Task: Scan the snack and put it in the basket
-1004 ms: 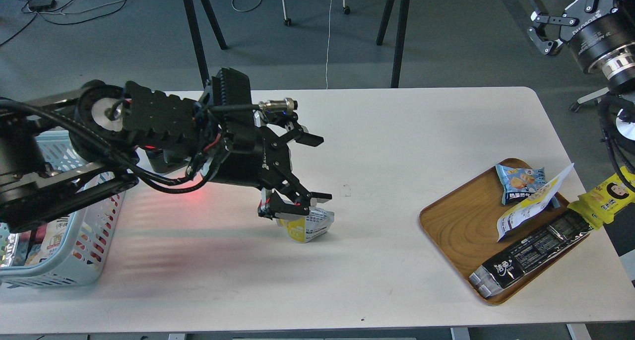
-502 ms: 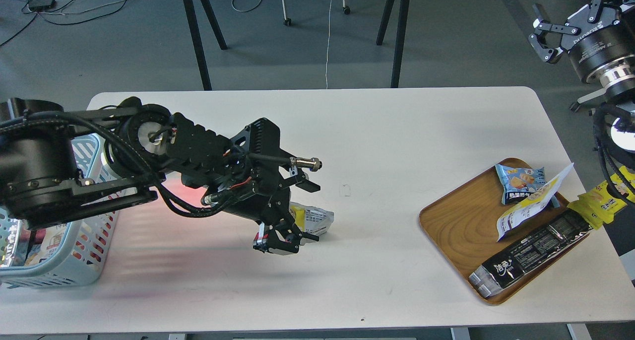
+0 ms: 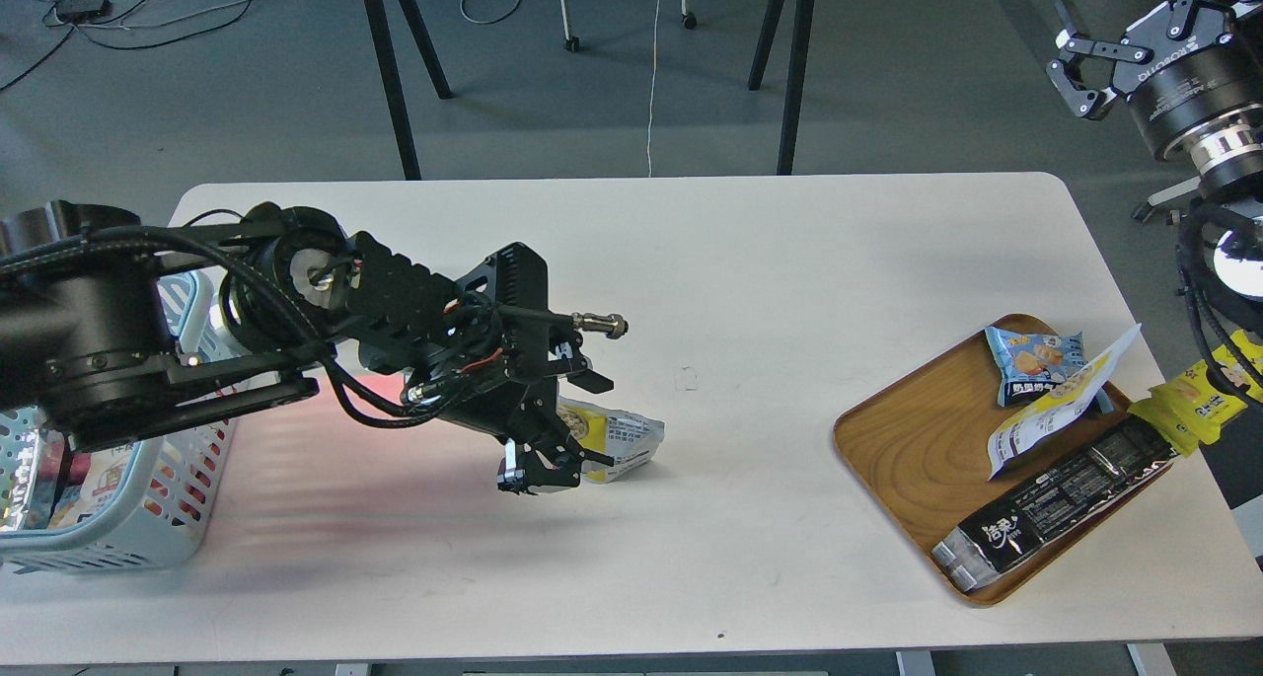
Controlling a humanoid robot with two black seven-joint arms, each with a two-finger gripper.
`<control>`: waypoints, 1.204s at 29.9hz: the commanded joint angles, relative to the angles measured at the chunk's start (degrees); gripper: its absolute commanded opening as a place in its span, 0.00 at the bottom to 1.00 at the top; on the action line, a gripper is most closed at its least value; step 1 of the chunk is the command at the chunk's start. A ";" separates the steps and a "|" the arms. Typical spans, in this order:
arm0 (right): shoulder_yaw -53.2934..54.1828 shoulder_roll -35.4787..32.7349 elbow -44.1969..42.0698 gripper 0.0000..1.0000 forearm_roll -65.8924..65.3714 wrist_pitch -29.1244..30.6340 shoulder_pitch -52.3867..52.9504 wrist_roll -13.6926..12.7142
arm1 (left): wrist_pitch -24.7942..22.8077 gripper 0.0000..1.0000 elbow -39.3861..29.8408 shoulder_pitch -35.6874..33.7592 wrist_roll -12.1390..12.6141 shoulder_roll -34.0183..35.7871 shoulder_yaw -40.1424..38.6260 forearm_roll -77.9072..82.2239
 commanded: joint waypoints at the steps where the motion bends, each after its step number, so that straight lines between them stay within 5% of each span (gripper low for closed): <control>1: 0.02 -0.07 0.00 0.99 0.04 0.07 -0.56 0.00 | -0.01 0.57 0.16 -0.19 -0.04 -0.01 0.02 -0.01; 12: 0.72 -0.07 -0.09 0.99 -0.05 0.07 -0.74 0.00 | -0.01 0.10 0.77 -0.27 0.05 0.08 0.11 -0.01; 19: 0.72 -0.07 -0.18 0.99 -0.05 0.07 -0.74 0.00 | -0.01 0.01 0.86 -0.28 -0.22 -0.10 -0.50 -0.01; 36: 11.34 5.19 -2.81 0.99 0.39 0.07 -6.36 0.00 | -0.01 0.00 -1.86 -0.89 -1.94 4.82 -5.25 -0.01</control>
